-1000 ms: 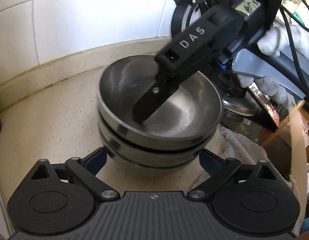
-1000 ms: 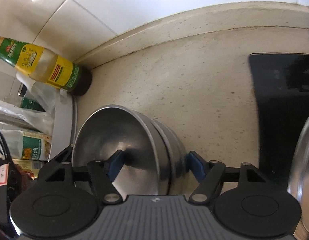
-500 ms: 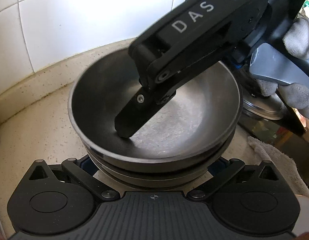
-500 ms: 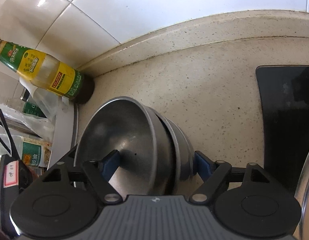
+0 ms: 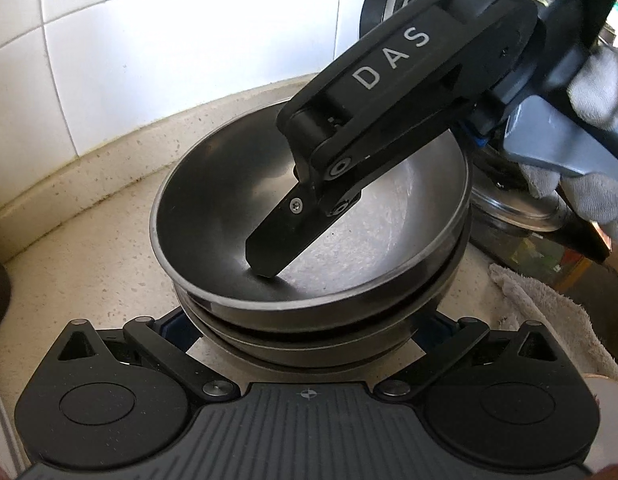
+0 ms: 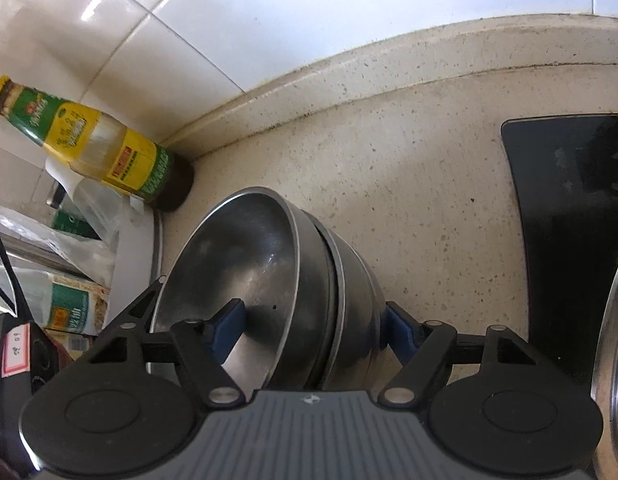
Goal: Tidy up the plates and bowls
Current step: 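Carry the bowl stack with the right tool toward the floral plates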
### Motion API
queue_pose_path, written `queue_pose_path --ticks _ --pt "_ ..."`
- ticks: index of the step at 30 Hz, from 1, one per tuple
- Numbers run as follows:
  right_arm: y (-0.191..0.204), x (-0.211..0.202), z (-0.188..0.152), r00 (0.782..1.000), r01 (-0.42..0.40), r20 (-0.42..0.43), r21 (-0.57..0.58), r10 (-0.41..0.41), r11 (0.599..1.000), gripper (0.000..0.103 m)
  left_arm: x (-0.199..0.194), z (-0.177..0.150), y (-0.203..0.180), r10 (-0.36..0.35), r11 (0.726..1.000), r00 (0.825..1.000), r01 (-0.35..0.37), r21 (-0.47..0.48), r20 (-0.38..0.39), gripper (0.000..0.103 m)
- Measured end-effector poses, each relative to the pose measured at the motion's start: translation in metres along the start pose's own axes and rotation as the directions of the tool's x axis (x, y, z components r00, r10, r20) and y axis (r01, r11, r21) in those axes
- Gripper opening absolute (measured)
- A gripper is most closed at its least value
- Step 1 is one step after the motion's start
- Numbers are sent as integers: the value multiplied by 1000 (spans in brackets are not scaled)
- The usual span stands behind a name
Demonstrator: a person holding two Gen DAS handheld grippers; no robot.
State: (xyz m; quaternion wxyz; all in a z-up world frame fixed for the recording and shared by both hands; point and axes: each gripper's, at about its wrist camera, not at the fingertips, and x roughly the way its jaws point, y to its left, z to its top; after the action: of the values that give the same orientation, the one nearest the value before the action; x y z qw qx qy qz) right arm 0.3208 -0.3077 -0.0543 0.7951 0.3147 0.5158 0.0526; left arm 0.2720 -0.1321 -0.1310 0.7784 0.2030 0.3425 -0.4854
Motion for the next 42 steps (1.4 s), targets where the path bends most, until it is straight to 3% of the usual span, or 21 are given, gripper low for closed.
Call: queue_pose_path --ticks 11,24,30,42 --pt "28 -36 -3 997 -15 81 -52 20 999 89 -36 7 -10 40 999 997 -41 10 69 103" --pt "82 -113 -49 980 16 199 -143 13 990 89 -115 8 -59 97 992 979 -109 58 180 103" --pt "90 -127 -82 980 -25 189 -176 59 984 89 -142 -7 -84 131 988 975 -144 62 180 103" --pt "98 -144 -157 987 -93 102 -284 127 954 89 -190 -41 -140 252 968 960 -251 -24 123 103"
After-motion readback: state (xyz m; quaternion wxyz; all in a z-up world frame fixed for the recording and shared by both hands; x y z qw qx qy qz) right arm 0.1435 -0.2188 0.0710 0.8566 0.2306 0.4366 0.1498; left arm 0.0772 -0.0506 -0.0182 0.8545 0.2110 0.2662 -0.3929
